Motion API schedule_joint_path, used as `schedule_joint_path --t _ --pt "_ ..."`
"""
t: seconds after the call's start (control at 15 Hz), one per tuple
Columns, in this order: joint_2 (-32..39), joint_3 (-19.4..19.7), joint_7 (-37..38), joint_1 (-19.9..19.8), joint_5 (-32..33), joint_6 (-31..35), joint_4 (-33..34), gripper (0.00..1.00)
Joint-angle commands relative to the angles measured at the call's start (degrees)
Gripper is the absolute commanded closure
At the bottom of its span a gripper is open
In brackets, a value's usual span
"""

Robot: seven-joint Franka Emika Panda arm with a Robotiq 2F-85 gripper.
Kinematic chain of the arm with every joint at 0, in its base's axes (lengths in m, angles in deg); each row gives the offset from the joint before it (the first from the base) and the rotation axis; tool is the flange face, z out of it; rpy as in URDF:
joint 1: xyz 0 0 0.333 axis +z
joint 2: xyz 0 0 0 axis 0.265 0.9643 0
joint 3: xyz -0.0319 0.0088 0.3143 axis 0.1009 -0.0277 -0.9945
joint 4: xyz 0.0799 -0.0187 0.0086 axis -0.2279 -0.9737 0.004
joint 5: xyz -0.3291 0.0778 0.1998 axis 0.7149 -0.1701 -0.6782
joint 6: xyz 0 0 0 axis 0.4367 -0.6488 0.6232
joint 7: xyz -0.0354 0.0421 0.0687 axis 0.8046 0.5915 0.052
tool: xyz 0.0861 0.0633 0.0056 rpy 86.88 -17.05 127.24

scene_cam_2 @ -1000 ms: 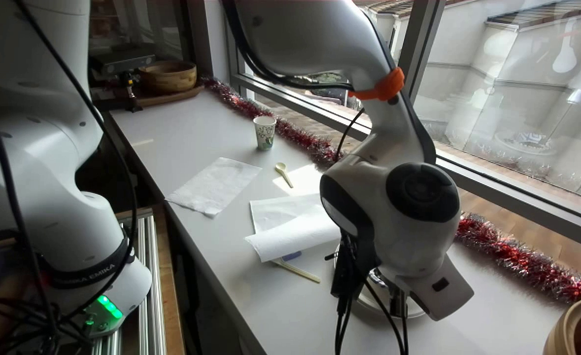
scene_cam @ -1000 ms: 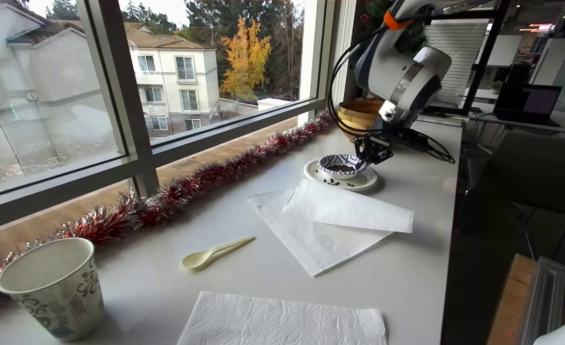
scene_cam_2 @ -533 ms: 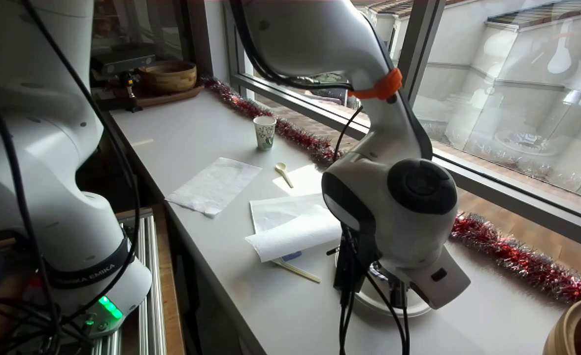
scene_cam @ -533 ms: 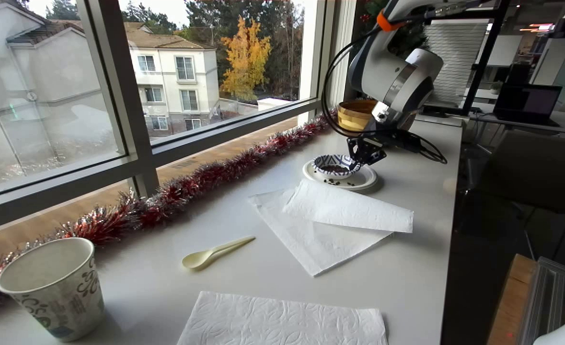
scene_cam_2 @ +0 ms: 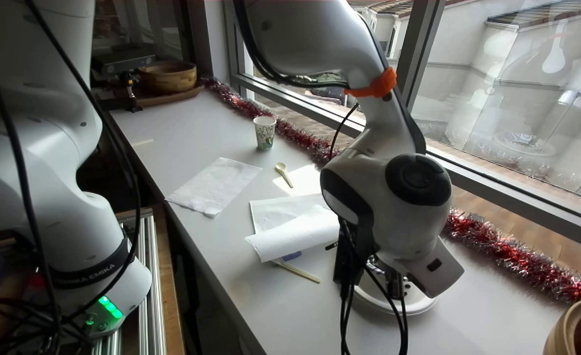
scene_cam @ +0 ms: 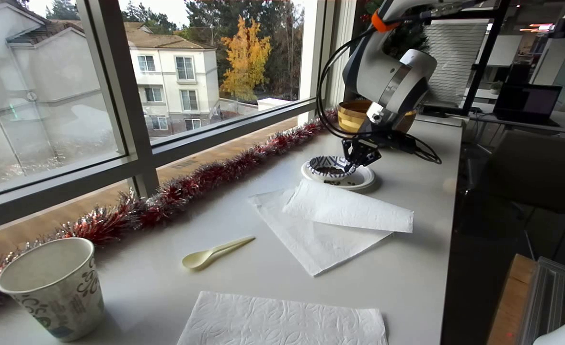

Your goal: Put the bowl on the white plate

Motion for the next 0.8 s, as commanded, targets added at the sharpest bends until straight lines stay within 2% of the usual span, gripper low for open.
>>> schedule_joint_path --t 0.0,0.73 --pt "1.2 0.1 -1.2 -0.5 0.6 -1.0 -0.2 0.99" --pt "2.9 3.4 -0.5 -3.0 1.3 -3.4 0.6 0.99"
